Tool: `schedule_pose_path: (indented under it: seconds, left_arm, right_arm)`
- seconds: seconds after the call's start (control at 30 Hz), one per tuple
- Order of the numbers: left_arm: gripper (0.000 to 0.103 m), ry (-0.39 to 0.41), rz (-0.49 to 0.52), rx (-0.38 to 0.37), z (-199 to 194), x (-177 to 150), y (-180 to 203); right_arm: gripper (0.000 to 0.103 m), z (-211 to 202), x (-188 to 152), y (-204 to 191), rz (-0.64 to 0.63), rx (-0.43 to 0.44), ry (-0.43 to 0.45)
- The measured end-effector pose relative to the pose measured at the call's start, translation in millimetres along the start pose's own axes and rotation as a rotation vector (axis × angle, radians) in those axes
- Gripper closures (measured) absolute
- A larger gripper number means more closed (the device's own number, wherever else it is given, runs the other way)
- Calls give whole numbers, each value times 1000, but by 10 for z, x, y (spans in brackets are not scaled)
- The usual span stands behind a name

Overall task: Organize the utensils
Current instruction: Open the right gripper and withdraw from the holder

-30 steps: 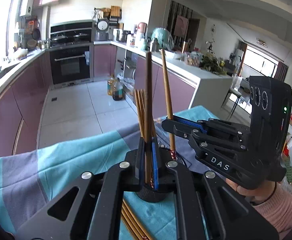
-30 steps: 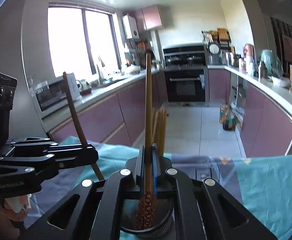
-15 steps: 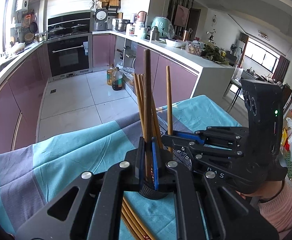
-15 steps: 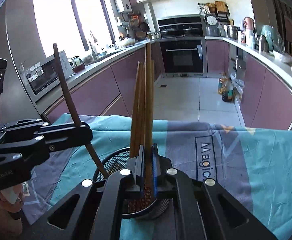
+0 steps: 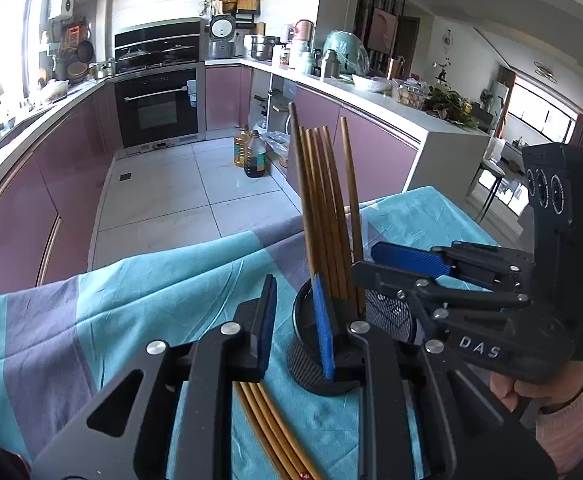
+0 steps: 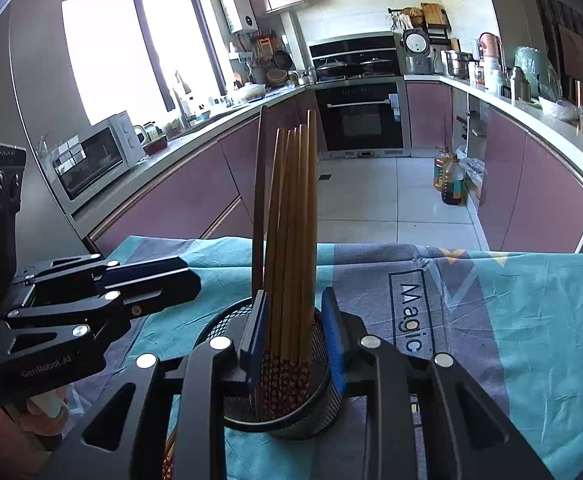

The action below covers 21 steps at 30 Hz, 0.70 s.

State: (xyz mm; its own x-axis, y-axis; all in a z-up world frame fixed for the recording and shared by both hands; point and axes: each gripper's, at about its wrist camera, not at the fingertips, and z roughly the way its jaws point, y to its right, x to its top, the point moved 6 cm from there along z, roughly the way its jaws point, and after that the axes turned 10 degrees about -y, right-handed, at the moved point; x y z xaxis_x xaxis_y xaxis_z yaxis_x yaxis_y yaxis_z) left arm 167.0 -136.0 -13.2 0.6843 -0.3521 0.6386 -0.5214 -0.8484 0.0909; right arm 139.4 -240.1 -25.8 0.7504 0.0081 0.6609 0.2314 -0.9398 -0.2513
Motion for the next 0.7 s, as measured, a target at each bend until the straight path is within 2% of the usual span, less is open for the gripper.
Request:
schedule_pose_path:
  seconds: [0.13, 0.2, 0.27, 0.33, 0.37, 0.47, 0.57, 0.7]
  left_arm:
    - [82, 42, -25, 8, -144, -110, -96]
    - [74, 63, -44, 1, -225, -157, -143]
    - [71, 86, -57, 2, -313, -244, -206]
    - [67, 102, -64, 27, -393, -338, -266]
    - [60, 107, -67, 34, -425, -389, -300]
    - [53, 109, -87, 56, -474, -576, -401]
    - [43, 94, -93, 94, -477, -778, -476]
    - [39, 64, -115, 128, -390, -1007, -563]
  right_arm:
    - [76, -128, -35, -63, -19, 5, 30]
    - [75, -219, -74, -113, -29, 21, 48]
    - [73, -302, -116, -168, -41, 34, 64]
    - [72, -399, -191, -246, -63, 55, 78]
    - [71, -442, -232, -289, -76, 68, 84]
    - [66, -522, -371, -418, -106, 95, 89]
    - [61, -477, -538, -540, -127, 127, 52]
    - [60, -274, -770, -649, -138, 126, -28]
